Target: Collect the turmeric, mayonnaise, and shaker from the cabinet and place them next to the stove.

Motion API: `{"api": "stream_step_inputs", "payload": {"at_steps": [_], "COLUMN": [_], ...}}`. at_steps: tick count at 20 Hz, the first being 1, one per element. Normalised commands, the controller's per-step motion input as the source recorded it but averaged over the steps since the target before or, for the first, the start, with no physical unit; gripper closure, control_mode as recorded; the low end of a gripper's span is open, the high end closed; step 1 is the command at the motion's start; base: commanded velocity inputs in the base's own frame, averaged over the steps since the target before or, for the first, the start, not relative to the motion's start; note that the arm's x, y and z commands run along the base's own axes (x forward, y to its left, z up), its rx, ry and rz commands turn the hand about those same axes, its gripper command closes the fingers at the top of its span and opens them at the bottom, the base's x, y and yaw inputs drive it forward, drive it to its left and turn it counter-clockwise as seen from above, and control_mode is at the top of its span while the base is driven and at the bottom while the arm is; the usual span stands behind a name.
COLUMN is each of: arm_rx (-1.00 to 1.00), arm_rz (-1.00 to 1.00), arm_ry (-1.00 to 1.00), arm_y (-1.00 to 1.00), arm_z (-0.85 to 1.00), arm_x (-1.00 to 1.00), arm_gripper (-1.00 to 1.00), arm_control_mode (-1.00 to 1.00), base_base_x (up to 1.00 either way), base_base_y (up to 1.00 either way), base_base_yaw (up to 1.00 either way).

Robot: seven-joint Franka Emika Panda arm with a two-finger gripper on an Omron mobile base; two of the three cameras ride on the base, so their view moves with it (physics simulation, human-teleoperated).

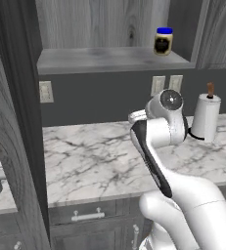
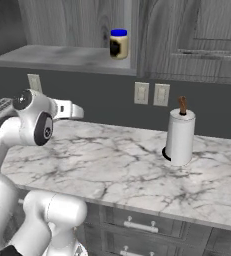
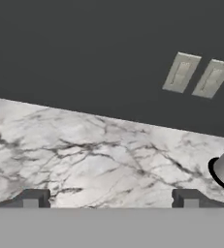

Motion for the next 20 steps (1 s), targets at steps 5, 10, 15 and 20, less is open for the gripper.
{"api": "stream_step_inputs", "payload": {"at_steps": [5, 10, 15, 20], "arm_rx": [0.0, 0.02, 0.0, 0.01], "arm_rz": [-0.44, -0.34, -0.14, -0.04], "arm_ry": [-0.21, -0.2, -0.17, -0.14], "arm_y": [0.0, -0.03, -0.23, -0.27], "arm_z": [0.74, 0.94, 1.0, 0.93], "arm_x": [0.01, -0.02, -0.05, 0.0], "arm_gripper": [-1.0, -1.0, -1.0, -1.0], "arm_control_mode": [-1.0, -1.0, -1.0, -1.0], "base_base_x": [0.0, 0.0, 0.0, 0.0], "base_base_y": [0.0, 0.0, 0.0, 0.0], "base_base_yaw": [0.0, 0.0, 0.0, 0.0]}}
